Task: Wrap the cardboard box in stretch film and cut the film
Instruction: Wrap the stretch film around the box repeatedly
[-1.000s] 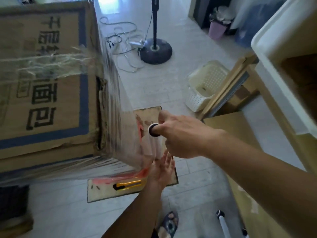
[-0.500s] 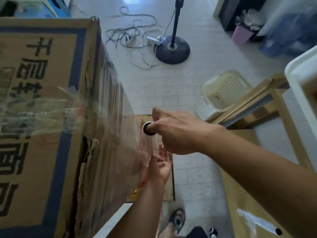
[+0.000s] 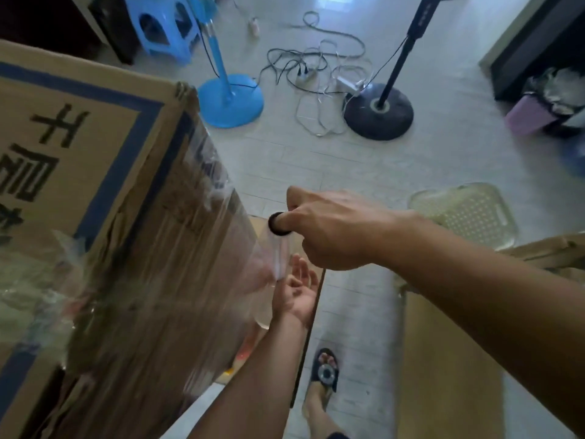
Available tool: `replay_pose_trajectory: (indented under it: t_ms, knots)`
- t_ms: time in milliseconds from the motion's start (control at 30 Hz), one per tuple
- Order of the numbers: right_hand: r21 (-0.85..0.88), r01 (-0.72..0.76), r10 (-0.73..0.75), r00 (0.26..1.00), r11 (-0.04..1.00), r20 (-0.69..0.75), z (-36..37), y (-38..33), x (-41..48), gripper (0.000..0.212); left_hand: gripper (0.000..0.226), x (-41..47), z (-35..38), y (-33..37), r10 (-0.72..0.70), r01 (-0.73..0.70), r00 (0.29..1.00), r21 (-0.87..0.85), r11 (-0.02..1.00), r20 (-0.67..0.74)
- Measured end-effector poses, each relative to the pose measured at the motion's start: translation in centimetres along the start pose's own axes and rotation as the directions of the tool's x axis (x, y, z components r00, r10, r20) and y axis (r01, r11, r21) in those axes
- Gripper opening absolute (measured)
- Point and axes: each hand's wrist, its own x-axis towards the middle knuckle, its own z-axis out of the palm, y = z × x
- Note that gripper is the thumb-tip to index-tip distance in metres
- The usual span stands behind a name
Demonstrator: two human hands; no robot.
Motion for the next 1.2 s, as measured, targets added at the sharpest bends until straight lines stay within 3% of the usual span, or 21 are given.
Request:
replay_pose_trajectory:
  t_ms: [67, 400, 533, 733, 933, 1067, 1200]
  knots:
    - [-0.033, 0.025, -0.025, 1.000, 0.999, -0.002, -0.6, 0.8, 0.7, 0.052, 0.048, 0.7, 1.4, -0.1, 0.014, -0.015, 1.000, -0.038, 0.999, -0.019]
    - [-0.091, 0.137, -0.136, 0.991, 0.986, 0.020, -2.8, 2.7, 4.4, 0.043, 0.048, 3.0, 5.4, 0.6, 0.082, -0.084, 0.996, -0.104, 0.991, -0.020]
    - [-0.101, 0.155, -0.154, 0.988, 0.983, 0.016, -3.5, 2.4, 5.6, 0.037, 0.058, 3.2, 6.1, 1.4, 0.103, -0.105, 0.994, -0.115, 0.988, -0.025]
    - [-0.115, 0.185, -0.187, 0.982, 0.976, -0.004, -4.3, 2.5, 6.3, 0.027, 0.055, 2.9, 7.0, 1.9, 0.095, -0.096, 0.995, -0.173, 0.980, -0.016]
    - [-0.132, 0.236, -0.234, 0.972, 0.963, 0.031, -5.1, 2.9, 6.3, 0.019, 0.052, 2.6, 8.1, 1.0, 0.123, -0.137, 0.987, -0.142, 0.980, -0.104]
    - [-0.124, 0.371, -0.366, 0.928, 0.920, 0.066, -5.9, 4.4, 7.2, 0.017, 0.046, 2.9, 9.4, 0.0, 0.131, -0.154, 0.980, -0.149, 0.977, -0.152]
    - [-0.080, 0.567, -0.565, 0.823, 0.819, 0.050, -6.5, 5.7, 9.8, 0.024, 0.034, 3.1, 11.5, -0.2, 0.174, -0.209, 0.960, -0.152, 0.966, -0.220]
